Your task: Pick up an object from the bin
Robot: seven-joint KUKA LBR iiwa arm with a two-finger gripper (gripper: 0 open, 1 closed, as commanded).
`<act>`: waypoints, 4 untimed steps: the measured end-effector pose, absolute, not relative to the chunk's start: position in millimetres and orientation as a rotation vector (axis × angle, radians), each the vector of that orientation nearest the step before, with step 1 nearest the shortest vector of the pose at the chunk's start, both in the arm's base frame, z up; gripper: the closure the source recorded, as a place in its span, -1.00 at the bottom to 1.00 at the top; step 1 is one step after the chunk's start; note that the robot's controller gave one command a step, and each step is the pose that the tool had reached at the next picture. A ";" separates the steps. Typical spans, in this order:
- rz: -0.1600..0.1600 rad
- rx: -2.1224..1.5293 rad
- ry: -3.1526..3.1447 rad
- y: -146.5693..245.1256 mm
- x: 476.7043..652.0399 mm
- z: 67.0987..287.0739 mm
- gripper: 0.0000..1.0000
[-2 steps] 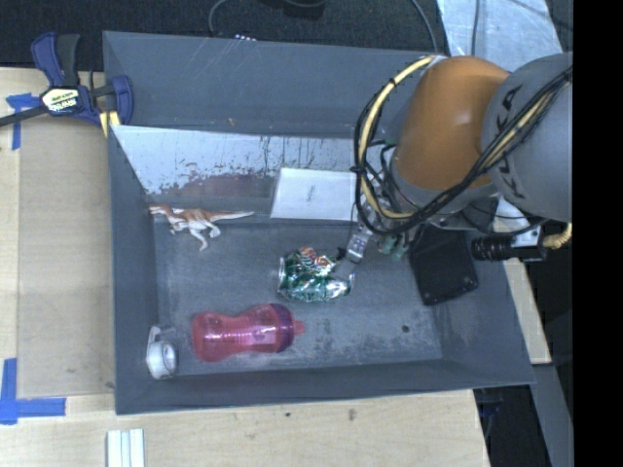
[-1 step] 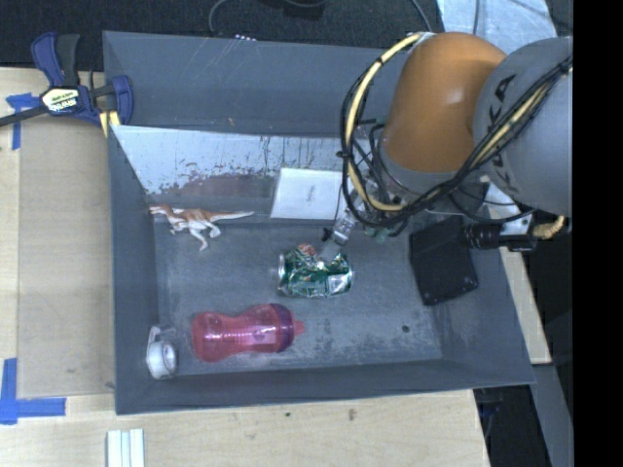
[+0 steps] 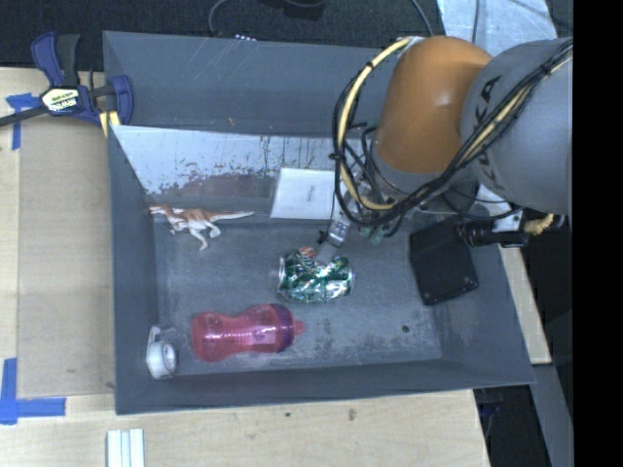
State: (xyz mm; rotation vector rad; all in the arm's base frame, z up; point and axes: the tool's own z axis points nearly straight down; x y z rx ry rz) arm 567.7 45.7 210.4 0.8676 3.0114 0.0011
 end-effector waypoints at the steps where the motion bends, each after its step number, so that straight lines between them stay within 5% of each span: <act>1: 0.001 0.435 3.099 46.8 539.9 195.7 -1.00; 2: 0.000 0.492 3.093 64.3 540.2 176.3 -1.00; 3: 0.003 0.764 3.033 45.1 512.1 147.9 1.00; 4: 0.003 0.763 3.033 45.2 512.2 147.9 1.00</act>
Offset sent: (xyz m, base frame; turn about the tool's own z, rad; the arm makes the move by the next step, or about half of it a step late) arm -0.0128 0.0334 -0.0477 -0.2008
